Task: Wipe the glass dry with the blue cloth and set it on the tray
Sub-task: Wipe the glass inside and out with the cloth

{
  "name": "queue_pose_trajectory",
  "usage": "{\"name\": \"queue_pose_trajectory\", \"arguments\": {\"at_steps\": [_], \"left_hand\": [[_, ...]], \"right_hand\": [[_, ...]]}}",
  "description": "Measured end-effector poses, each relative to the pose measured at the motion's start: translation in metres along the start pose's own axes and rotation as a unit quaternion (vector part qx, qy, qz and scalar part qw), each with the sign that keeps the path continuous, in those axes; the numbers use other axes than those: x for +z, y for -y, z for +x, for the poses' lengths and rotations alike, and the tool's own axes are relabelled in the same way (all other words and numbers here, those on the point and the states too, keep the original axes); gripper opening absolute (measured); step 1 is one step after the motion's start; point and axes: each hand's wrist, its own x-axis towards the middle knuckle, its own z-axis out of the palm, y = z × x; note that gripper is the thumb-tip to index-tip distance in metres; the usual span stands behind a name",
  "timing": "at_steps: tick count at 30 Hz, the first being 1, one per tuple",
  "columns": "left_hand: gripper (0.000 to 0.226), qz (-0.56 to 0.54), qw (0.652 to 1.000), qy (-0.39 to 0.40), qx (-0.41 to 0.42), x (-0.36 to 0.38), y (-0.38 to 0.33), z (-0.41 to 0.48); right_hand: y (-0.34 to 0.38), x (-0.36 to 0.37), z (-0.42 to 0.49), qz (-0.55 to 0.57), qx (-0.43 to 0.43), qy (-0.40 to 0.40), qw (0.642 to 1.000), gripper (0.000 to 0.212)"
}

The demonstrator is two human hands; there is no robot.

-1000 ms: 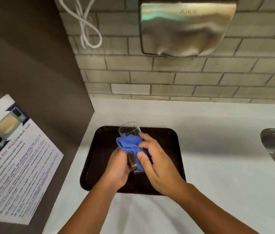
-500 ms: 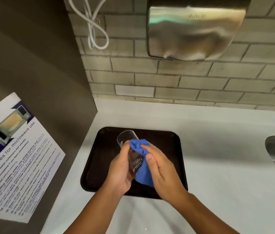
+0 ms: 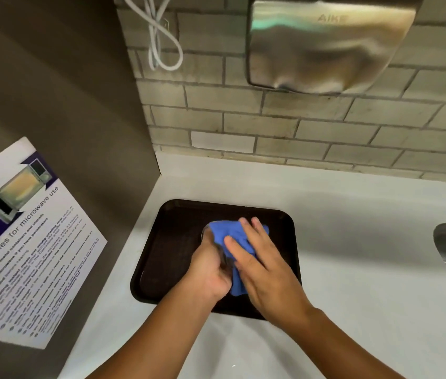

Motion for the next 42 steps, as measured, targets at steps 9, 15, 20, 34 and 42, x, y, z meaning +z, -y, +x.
{"name": "queue_pose_trajectory", "arguments": {"at_steps": [9,15,20,34,42], "left_hand": [[0.051,0.143,0.981,-0.044,0.127,-0.001,-0.007,0.006],[0.037,0.215,0.96,-0.063,0.167,-0.002,-0.004,-0.005],[0.056,0.244,0.944,-0.062,0.213,-0.005,0.004,-0.005],[0.06,0.45,0.822,-0.1,0.334,-0.026,-0.009,0.002],[0.036,0.279,0.945,-0.006,0.169,-0.024,-0.018,-0.01]], "right_hand": [[0.01,-0.007,0.005,0.297,0.185,-0.026,0.936,0.043],[0.001,0.003,0.005,0.308,0.207,-0.005,0.928,0.038],[-0.015,0.005,0.027,0.445,0.448,-0.011,0.775,0.034],[-0.007,0.011,0.045,0.506,0.433,-0.071,0.743,0.034],[-0.01,0.008,0.044,0.499,0.423,-0.041,0.755,0.035]]}}
